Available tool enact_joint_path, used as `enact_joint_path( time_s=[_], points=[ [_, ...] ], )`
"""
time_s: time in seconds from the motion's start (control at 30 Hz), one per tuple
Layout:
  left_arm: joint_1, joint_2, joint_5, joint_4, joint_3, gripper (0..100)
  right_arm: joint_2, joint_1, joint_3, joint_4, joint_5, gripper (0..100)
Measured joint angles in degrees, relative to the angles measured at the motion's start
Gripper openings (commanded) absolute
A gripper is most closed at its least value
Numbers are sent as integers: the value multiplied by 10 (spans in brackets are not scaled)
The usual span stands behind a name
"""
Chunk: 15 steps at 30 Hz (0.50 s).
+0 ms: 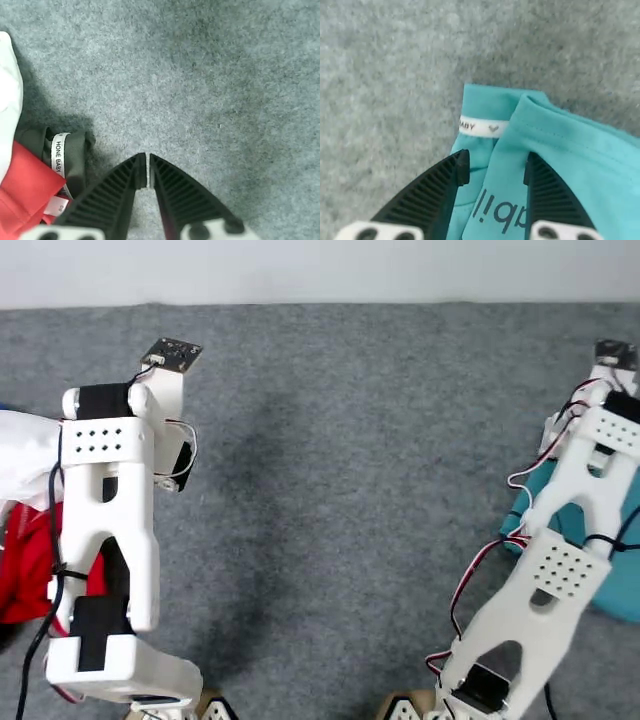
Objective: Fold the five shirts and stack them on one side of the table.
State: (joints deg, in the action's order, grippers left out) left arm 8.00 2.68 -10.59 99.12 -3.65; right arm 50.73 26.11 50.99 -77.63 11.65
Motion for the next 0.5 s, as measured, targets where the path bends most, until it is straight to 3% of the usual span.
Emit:
enact_joint_path(
  time_s=[0.5],
  points=[
    [0,0,0,0,0,25,0,4,77,-25,0,175]
  ],
)
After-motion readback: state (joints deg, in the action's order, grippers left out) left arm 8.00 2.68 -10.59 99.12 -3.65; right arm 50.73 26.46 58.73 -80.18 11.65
